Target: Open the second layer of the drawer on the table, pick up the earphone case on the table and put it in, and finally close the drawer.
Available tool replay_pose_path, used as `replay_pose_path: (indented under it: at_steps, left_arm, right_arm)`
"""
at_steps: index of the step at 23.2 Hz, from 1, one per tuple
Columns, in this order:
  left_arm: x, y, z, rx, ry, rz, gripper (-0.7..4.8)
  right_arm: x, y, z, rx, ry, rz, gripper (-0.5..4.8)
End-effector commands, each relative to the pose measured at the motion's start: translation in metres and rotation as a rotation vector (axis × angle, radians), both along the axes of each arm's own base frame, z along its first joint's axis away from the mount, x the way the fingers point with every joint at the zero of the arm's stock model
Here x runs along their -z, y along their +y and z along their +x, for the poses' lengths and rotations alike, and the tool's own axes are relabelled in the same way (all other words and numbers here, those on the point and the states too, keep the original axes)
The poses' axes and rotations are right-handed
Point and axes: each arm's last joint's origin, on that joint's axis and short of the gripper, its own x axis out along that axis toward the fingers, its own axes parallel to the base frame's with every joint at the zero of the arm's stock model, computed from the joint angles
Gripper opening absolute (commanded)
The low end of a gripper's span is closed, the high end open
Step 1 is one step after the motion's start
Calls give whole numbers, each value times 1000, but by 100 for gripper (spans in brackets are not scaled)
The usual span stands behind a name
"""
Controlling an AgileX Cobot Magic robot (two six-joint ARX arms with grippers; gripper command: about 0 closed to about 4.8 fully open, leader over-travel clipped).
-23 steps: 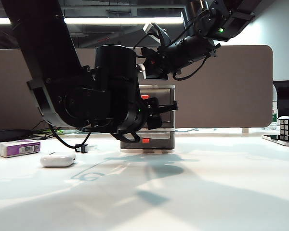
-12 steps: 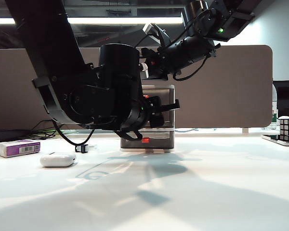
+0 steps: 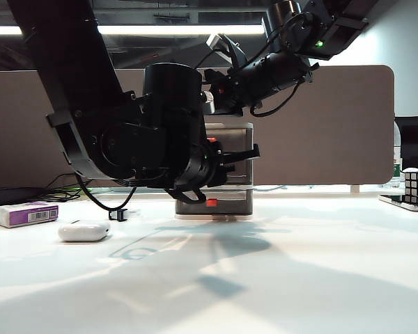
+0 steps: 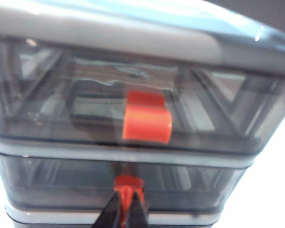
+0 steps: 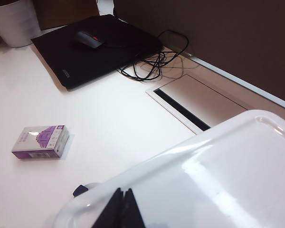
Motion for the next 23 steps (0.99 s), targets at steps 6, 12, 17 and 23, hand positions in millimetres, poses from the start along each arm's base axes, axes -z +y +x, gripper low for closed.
replay_pose_path:
  at_steps: [6, 12, 17, 23]
  left_arm:
    - [3, 1, 0, -11, 22, 28, -6]
    - [3, 1, 0, -10, 22, 28, -6]
    - [5, -1, -2, -3, 32, 37, -6]
    - [4, -8, -9, 22, 29, 46, -6]
  right_arm:
    - [-2, 0, 0, 38, -9, -14, -5]
    - [1, -1, 1, 82, 8, -38, -5]
    - [2, -2, 1, 100, 18, -49, -5]
    - [13, -1, 2, 98, 61, -67, -5]
